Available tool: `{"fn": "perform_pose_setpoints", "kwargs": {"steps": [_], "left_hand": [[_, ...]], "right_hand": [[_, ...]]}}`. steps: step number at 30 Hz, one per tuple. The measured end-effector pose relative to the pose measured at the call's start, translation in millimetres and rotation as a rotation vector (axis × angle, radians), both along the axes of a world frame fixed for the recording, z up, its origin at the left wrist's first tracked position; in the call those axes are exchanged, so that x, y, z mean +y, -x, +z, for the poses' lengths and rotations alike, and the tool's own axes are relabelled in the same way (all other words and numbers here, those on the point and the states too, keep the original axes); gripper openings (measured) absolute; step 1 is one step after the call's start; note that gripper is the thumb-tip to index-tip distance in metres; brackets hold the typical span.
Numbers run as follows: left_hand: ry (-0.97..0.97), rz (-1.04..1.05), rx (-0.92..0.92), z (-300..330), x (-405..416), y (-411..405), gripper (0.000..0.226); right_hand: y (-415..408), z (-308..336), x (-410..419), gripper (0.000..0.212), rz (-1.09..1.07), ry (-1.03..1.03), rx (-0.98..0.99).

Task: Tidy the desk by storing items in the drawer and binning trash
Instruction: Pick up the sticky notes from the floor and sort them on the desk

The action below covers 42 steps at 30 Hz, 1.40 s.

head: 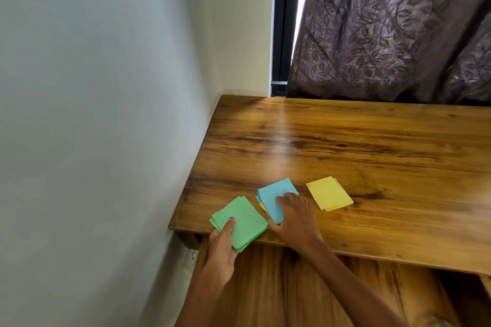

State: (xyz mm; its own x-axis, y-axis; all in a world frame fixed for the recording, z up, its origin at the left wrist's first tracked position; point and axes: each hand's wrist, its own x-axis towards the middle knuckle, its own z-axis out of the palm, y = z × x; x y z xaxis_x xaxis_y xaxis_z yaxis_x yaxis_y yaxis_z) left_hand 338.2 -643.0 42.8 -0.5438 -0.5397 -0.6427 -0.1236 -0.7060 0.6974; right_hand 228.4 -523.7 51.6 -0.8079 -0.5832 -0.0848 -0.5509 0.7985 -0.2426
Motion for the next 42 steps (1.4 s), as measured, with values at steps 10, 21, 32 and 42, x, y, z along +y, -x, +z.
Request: {"fn": "perform_pose_setpoints", "kwargs": {"steps": [10,21,32,42], "left_hand": [[-0.022,-0.004,-0.004,-0.6,-0.7,-1.4,0.04],[-0.068,0.024,0.061,4.8,1.1,-2.7,0.039],[-0.008,-0.039,0.075,1.6,2.3,-4.5,0.038],[0.024,-0.043,0.054,1.4,1.8,-4.0,0.041]], "right_hand": [[14.6,18.8,5.5,0.032,-0.106,0.313,-0.087],[-20.0,47.1,-8.1,0.041,0.201,0.384,0.436],[-56.0,27.0,-22.5,0.031,0.146,0.297,-0.132],[7.5,-1.3,-1.6,0.079,-0.13,0.077,-0.107]]}}
